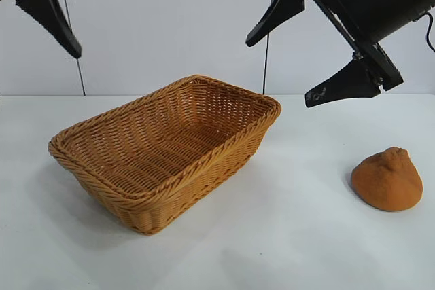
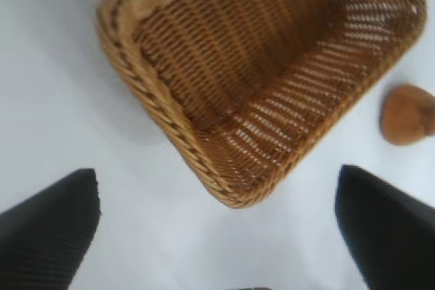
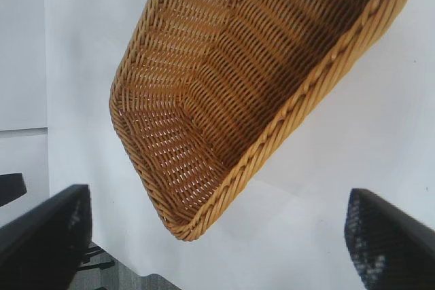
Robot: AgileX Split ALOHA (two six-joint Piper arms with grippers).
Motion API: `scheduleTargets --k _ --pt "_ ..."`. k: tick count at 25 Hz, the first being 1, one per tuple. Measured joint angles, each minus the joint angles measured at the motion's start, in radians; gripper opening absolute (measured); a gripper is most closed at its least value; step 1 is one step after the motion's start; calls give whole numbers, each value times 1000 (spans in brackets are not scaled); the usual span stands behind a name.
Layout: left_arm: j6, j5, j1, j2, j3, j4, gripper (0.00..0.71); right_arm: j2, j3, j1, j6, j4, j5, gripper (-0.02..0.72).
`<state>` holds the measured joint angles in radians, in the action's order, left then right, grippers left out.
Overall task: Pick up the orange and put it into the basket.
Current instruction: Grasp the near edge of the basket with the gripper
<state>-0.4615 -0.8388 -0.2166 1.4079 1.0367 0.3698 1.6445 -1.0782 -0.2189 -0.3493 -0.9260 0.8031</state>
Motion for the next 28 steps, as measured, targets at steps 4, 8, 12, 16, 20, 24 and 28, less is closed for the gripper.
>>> scheduleTargets --k 4,8,12,16,20,24,28 --pt "-195 1 -85 -4 0 -85 666 0 0 0 1 0 0 694" --pt "-354 48 -177 19 0 -158 666 0 0 -1 1 0 0 694" --pt "-476 73 -191 91 0 -242 666 0 0 -1 1 0 0 694" --pt "-529 111 -191 184 0 -269 666 0 0 -1 2 3 0 694" --pt "-561 181 -191 289 0 -272 666 0 0 -1 3 7 0 694" --pt "-571 272 -191 402 1 -272 666 0 0 -1 3 7 1 694" --pt "-572 350 -191 482 1 -272 666 0 0 -1 3 7 8 694"
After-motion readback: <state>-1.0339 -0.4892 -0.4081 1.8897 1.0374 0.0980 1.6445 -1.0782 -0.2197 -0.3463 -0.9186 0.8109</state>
